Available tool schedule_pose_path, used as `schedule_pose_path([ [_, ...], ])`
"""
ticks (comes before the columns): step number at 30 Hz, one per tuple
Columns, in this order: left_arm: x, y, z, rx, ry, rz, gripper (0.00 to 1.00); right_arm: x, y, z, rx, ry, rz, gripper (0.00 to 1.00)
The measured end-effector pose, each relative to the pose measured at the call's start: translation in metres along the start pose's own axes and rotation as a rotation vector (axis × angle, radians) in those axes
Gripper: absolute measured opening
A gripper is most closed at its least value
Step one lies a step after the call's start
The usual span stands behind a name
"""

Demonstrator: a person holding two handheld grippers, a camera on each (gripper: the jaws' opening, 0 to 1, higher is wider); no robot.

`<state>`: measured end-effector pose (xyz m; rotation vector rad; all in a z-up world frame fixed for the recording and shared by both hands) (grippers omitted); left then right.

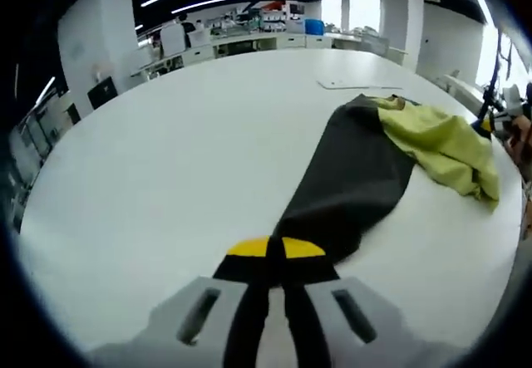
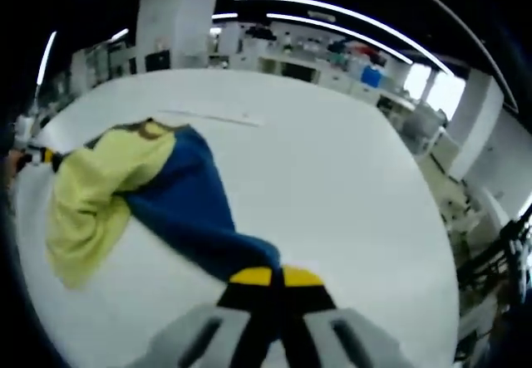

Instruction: Fold the garment on the visible template until the final outline fits inside the template.

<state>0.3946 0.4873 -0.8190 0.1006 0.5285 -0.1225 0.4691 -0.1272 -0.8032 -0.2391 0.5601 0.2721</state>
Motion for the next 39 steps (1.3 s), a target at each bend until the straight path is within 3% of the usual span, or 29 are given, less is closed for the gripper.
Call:
schedule_pose_path([
  [19,0.012,0.044,0.005,0.092,0.058,0.067,0.01,0.006,-0.051,-0.003,-0.013,0.035,-0.073,0.0],
  [25,0.013,0.048,0.004,0.07,0.059,0.075,0.01,0.005,-0.048,-0.002,-0.043,0.041,-0.055,0.0],
  [30,0.011,0.046,0.004,0.078,0.052,0.067,0.02,0.006,-0.045,-0.006,0.0,0.048,-0.038,0.0],
  [32,0.007,0.048,0.003,0.048,0.054,0.091,0.04,0.005,-0.044,-0.007,0.017,0.048,-0.035,0.0],
  [36,0.002,0.05,0.007,0.034,0.027,0.104,0.2,0.002,-0.037,-0.004,0.137,0.013,-0.023,0.16],
  [39,0.0,0.051,0.01,0.022,-0.003,0.093,0.32,0.001,-0.031,0.003,0.176,-0.029,0.014,0.3],
])
Point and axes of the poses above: the point that each gripper's makers call its tool centre point, and the gripper's own axes: x roughly forward along the fingers, y roughly to its left, z roughly out of its top, the point moved 1 cm from there along -x, roughly backward along the fingers, and after that the axes turned 13 degrees about -y, right-handed, at the moved point
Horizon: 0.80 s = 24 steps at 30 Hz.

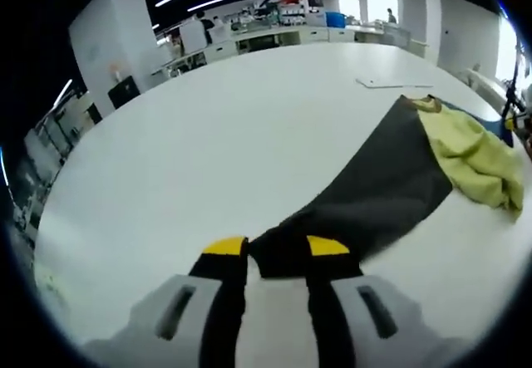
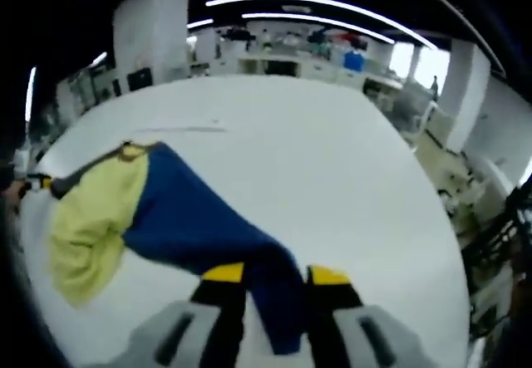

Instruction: Fold the garment on the visible template until the final outline fits inside the template.

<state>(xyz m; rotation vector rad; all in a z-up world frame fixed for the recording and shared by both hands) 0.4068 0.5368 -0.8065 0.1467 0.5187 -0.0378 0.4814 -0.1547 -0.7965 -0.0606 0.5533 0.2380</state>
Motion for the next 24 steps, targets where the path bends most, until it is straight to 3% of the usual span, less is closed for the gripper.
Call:
schedule_pose_path([
  [3,-0.011,-0.01,0.007,-0.021,-0.037,-0.03,0.42,-0.01,0.017,0.007,0.055,-0.037,0.049,0.44],
  [9,-0.023,-0.025,0.015,-0.052,-0.072,-0.07,0.66,-0.015,0.036,0.016,0.009,-0.06,0.113,0.68],
  [15,-0.045,-0.049,0.021,-0.05,-0.109,-0.124,0.78,-0.023,0.052,0.024,0.013,-0.077,0.175,0.8],
  [24,-0.064,-0.098,0.03,-0.057,-0.169,-0.241,0.92,-0.042,0.095,0.022,-0.004,-0.092,0.278,0.88],
])
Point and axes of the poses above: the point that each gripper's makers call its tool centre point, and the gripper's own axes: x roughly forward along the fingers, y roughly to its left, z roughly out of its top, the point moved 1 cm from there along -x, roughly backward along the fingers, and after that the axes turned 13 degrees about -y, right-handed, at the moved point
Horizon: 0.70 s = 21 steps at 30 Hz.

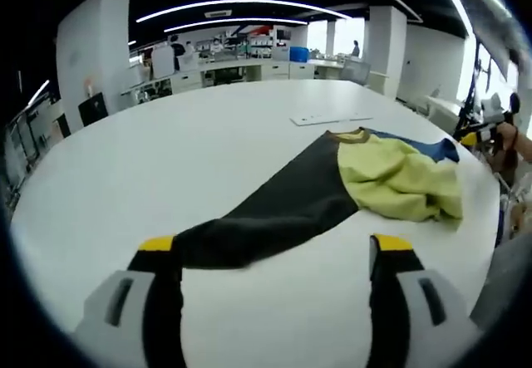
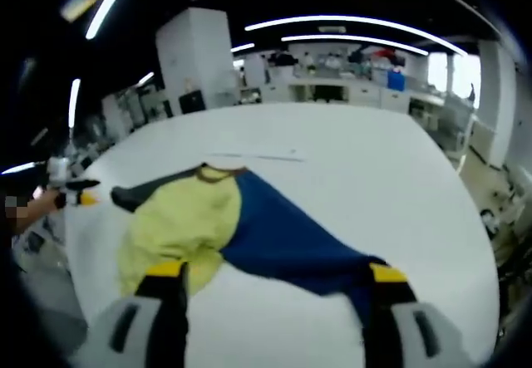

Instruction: Fold the garment on the visible template until the final outline fits inside the template.

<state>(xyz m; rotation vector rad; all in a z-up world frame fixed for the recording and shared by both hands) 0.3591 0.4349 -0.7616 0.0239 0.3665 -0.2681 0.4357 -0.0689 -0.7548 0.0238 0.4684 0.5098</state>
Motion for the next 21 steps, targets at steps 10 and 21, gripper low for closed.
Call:
schedule_pose_path([
  [10,0.001,-0.068,0.006,-0.019,-0.064,-0.146,0.95,0.0,0.041,-0.024,-0.019,0.046,0.112,0.91],
  [21,0.002,-0.136,-0.008,-0.072,-0.085,-0.223,0.8,0.01,0.059,-0.042,-0.044,0.049,0.169,0.86],
])
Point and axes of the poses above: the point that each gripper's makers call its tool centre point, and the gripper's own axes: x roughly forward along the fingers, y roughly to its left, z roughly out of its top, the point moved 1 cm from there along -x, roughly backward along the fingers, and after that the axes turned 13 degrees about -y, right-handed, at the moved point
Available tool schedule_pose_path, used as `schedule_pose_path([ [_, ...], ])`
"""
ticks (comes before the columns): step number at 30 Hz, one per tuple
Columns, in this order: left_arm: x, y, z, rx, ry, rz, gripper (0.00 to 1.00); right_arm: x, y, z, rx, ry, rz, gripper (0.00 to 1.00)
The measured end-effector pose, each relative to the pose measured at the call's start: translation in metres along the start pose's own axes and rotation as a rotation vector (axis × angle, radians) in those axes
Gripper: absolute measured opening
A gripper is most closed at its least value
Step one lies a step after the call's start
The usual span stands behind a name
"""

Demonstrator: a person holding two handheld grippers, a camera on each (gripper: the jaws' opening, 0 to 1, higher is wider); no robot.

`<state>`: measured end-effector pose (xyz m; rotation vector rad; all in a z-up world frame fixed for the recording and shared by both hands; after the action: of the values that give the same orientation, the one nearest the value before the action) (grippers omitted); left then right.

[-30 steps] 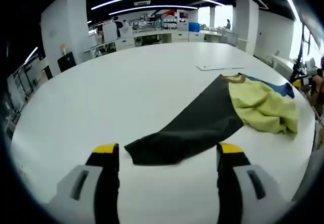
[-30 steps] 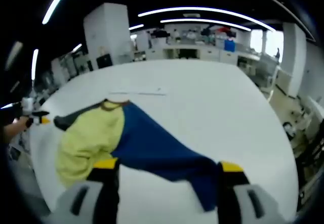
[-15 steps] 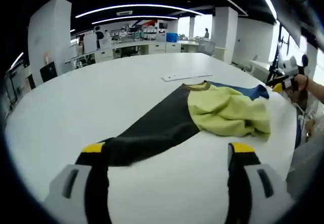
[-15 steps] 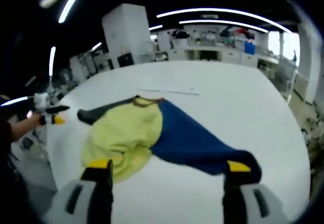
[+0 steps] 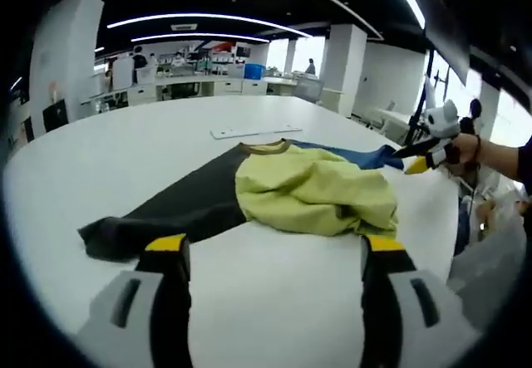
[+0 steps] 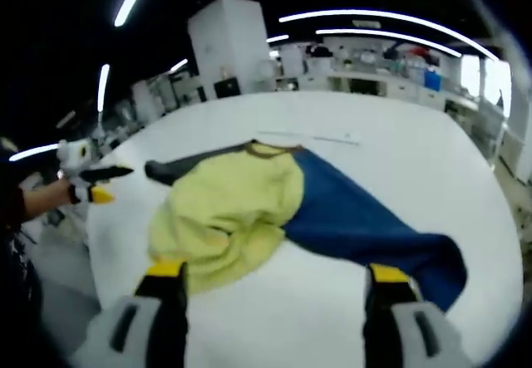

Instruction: Fold the garment on the visible template until the final outline fits inside the template.

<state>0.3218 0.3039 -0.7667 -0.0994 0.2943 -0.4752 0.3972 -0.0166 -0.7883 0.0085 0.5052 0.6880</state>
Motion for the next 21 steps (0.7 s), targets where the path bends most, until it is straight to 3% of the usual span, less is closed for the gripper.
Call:
schedule_pose_path([
  [7,0.009,-0.022,-0.015,-0.03,0.011,-0.022,0.67,0.005,0.014,-0.006,-0.006,-0.012,0.021,0.79],
  [16,0.028,-0.045,-0.021,-0.077,-0.006,-0.028,0.5,0.015,0.019,-0.008,-0.03,-0.046,0.038,0.67],
  [21,0.039,-0.062,-0.026,-0.104,0.004,-0.053,0.46,0.023,0.022,-0.012,-0.045,-0.041,0.05,0.6],
])
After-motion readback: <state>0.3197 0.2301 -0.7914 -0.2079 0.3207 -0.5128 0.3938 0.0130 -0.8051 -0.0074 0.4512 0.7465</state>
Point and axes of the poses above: the point that each gripper's makers call its tool centre point, and the gripper's own axes: x roughly forward along the fingers, y roughly to its left, z roughly out of its top, the point moved 1 cm from there along -x, roughly backward along the fingers, and after that the axes turned 13 degrees about -y, right-handed, at the moved point
